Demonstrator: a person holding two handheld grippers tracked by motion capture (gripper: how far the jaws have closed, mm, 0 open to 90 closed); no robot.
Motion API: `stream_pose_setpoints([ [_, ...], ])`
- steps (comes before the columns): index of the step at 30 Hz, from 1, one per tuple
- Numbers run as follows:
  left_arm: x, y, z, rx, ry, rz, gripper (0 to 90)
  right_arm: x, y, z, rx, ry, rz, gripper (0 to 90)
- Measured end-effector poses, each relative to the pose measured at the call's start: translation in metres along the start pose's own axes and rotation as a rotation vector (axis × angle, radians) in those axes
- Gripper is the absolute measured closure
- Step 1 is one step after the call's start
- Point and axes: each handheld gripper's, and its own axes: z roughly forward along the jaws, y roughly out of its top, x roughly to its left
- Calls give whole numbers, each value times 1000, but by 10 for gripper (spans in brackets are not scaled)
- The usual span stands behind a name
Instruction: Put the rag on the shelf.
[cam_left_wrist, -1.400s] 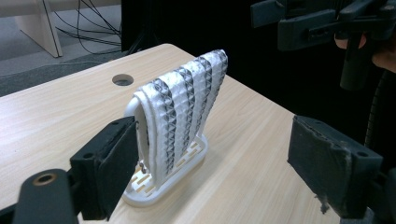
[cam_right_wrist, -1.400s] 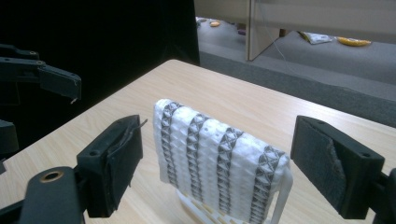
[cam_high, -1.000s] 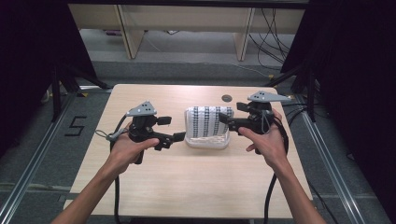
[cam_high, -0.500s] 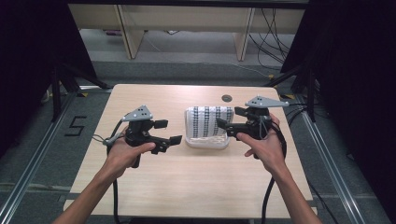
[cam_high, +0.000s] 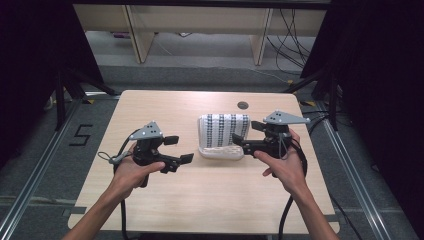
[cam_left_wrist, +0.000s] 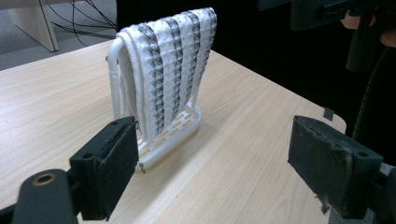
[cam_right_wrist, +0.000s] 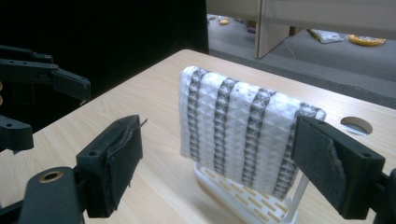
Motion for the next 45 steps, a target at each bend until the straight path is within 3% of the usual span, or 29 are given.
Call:
stream_pose_setpoints([
  [3,-2,-4,-1,8,7,10,155,-1,-3,-1,-1,11,-20,177],
  [5,-3,-6,-2,8,10,11,155,2,-5,-3,4,7,6,176],
  [10,-6,-14,-5,4,-5,14,155,3,-10,-6,-1,14,-11,176],
  [14,-10,-18,-6,-1,-11,19,155,6,-13,-8,8,27,5,176],
  [17,-13,-21,-8,7,-2,28,155,5,-15,-9,7,20,-27,176],
  [19,-13,-24,-9,7,-2,31,155,9,-18,-9,15,28,21,176],
  [20,-14,-25,-10,6,-3,28,155,7,-19,-8,12,34,-1,176],
  [22,-14,-27,-11,2,-6,27,155,8,-21,-9,23,20,7,176],
  [23,-14,-28,-11,-5,-4,26,155,8,-23,-9,18,36,15,175],
  [24,-14,-29,-13,-1,4,30,155,7,-24,-9,10,29,-4,175],
  [25,-14,-29,-13,0,5,31,155,8,-25,-10,26,26,13,175],
  [27,-13,-32,-13,-2,11,35,155,8,-26,-9,8,18,2,174],
  [29,-12,-34,-14,3,18,41,155,8,-28,-10,21,39,4,174],
  [30,-12,-35,-14,-2,16,32,155,10,-29,-11,28,34,26,173],
  [31,-12,-37,-14,1,18,33,155,8,-30,-11,23,30,0,172],
  [36,-13,-45,-15,4,17,30,155,11,-36,-14,23,36,16,161],
  [38,-14,-48,-16,0,16,25,155,11,-39,-15,16,37,-6,161],
  [40,-15,-53,-16,9,16,27,155,14,-42,-17,26,43,12,161],
  [42,-16,-57,-17,17,15,28,155,13,-45,-17,17,23,-29,161],
  [45,-17,-64,-18,13,16,22,155,19,-52,-17,35,48,-7,161],
])
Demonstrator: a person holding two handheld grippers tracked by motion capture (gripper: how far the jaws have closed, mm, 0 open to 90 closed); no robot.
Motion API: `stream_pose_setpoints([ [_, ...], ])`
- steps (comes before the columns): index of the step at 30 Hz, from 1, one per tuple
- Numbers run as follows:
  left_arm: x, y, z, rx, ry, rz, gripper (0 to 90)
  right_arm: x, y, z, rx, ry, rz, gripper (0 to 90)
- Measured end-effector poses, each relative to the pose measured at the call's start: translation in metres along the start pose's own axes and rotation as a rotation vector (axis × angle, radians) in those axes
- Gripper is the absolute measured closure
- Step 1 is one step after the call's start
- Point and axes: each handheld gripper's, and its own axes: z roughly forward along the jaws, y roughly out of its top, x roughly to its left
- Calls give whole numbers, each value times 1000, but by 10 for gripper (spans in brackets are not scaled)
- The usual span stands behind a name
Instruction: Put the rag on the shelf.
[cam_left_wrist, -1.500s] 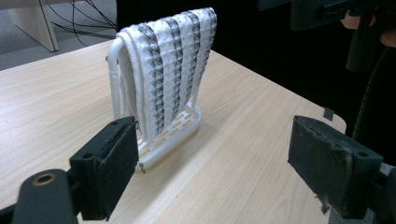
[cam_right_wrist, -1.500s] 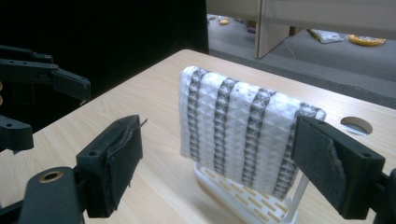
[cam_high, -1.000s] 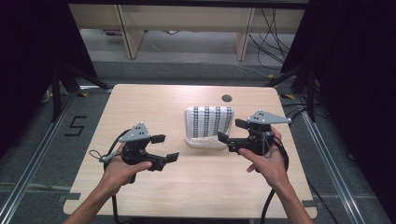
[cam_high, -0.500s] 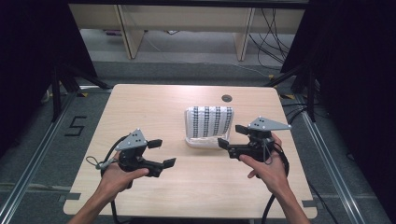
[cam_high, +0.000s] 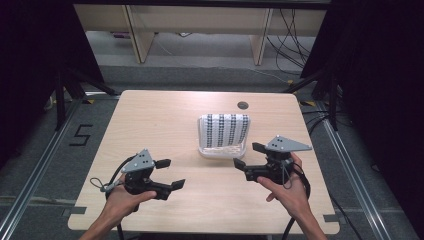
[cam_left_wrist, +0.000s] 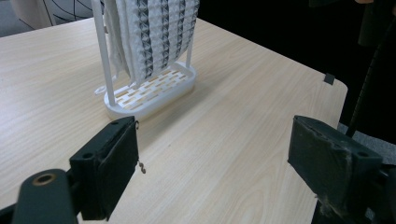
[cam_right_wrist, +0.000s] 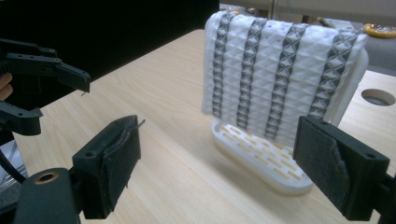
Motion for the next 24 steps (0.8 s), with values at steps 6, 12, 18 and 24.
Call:
stream_pose_setpoints([
  [6,-2,-14,-1,2,0,-7,155,5,-10,1,7,-11,-15,162],
  [12,-3,-25,-1,16,9,-4,155,8,-24,4,16,-9,-16,162],
  [18,-2,-39,2,40,15,-10,155,7,-40,7,35,-12,-19,163],
  [24,-1,-51,5,59,12,-28,155,8,-54,9,45,-17,-6,164],
])
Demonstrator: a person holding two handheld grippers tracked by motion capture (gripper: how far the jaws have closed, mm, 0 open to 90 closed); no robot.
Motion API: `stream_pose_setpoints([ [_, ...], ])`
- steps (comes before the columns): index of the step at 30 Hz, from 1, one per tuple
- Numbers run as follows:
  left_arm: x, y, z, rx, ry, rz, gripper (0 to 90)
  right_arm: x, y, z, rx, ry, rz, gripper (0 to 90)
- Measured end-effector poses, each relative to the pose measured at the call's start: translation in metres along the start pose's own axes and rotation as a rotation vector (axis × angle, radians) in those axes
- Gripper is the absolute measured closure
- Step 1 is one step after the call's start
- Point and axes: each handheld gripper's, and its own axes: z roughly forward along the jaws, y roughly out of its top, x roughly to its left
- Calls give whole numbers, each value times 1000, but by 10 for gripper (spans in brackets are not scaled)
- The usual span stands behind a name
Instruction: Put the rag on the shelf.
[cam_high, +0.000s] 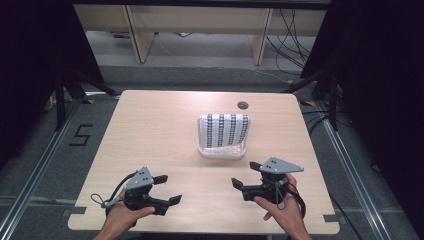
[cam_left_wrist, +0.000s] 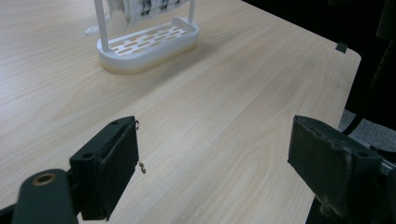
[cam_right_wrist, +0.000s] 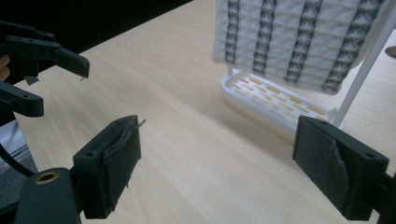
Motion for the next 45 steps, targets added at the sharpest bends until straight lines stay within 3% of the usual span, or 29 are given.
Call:
stream_pose_setpoints([
  [1,0,-2,1,2,1,0,155,-1,-2,0,15,6,-6,164],
  [2,0,-3,1,5,-2,-4,155,1,-5,0,24,6,26,165],
  [5,-1,-8,2,10,6,1,155,0,-12,3,19,-3,-17,165],
  [7,-2,-12,3,17,4,2,155,1,-17,3,41,4,-1,165],
  [8,-3,-14,3,25,9,-4,155,3,-20,4,50,14,31,165],
  [9,-4,-17,4,27,3,-6,155,1,-22,5,45,15,4,165],
  [13,-4,-24,3,66,34,35,155,2,-30,5,69,11,25,165],
  [14,-4,-26,5,42,16,16,155,1,-33,6,71,15,22,165],
  [16,-5,-30,5,66,23,17,155,2,-38,6,79,20,51,165],
  [17,-6,-32,7,52,21,12,155,0,-41,6,82,19,32,165],
  [19,-4,-36,9,72,23,21,155,-1,-46,7,87,20,36,165],
  [20,-5,-37,10,79,17,16,155,0,-48,5,109,14,61,164],
  [21,-6,-38,11,95,24,15,155,-2,-51,6,102,11,48,164],
  [22,-6,-39,12,95,17,19,155,0,-53,5,114,16,83,164],
  [26,-9,-40,13,85,5,17,155,-4,-61,1,133,-11,34,165],
  [28,-10,-42,13,92,1,28,155,-2,-64,-1,137,-8,67,165],
  [29,-12,-43,13,82,3,6,155,-4,-65,-2,136,-6,50,165],
  [31,-13,-44,12,99,1,15,155,-3,-68,-4,148,-17,58,164],
  [35,-16,-45,12,88,-7,4,155,-2,-75,-5,160,-15,59,165],
  [36,-16,-46,12,89,-8,8,155,-3,-76,-5,164,-22,39,165],
  [37,-16,-46,11,103,0,13,155,0,-77,-7,183,-39,61,165],
  [38,-17,-46,12,93,-4,11,155,-2,-78,-6,177,-42,21,165],
  [41,-17,-46,12,91,-11,11,155,2,-79,-7,204,-55,11,169],
  [42,-17,-46,13,83,-9,6,155,1,-79,-6,200,-55,-11,170],
  [45,-17,-47,13,86,-12,1,155,1,-78,-6,199,-52,-14,170],
])
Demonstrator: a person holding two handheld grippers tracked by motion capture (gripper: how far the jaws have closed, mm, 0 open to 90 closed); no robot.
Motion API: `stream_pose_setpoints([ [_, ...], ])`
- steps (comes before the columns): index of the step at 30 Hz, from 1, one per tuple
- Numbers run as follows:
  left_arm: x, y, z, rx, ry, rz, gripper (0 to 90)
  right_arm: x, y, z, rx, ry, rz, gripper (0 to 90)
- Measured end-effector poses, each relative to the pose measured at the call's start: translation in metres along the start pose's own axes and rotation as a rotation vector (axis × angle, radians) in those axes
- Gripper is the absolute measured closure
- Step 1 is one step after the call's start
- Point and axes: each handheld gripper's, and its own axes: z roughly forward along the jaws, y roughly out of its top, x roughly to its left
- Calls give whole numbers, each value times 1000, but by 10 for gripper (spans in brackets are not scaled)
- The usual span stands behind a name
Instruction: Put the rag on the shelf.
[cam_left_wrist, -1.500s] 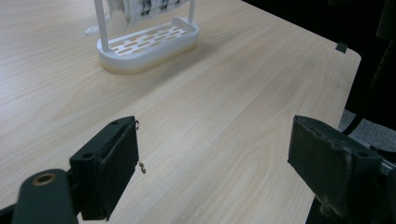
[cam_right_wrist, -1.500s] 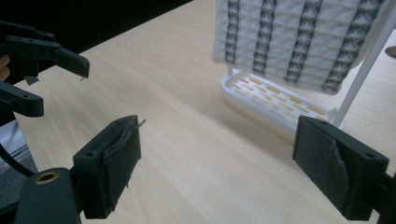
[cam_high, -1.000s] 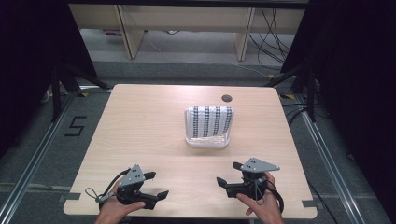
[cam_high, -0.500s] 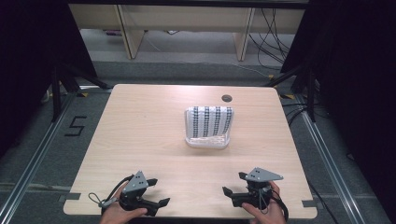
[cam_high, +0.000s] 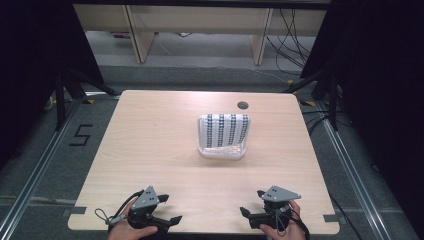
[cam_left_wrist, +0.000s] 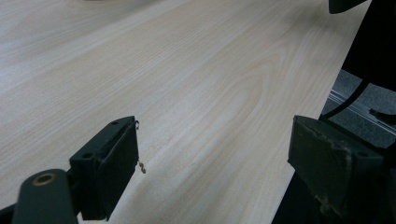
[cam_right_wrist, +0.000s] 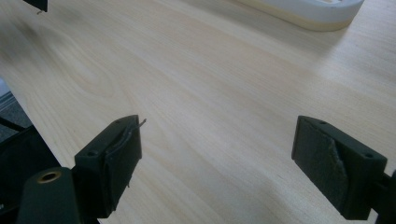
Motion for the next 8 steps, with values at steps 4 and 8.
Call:
stream_pose_setpoints([
  [4,2,0,1,11,1,2,155,-1,0,0,-2,-1,0,170],
  [8,3,0,-1,19,1,-4,155,-2,0,-1,-7,-9,15,170],
])
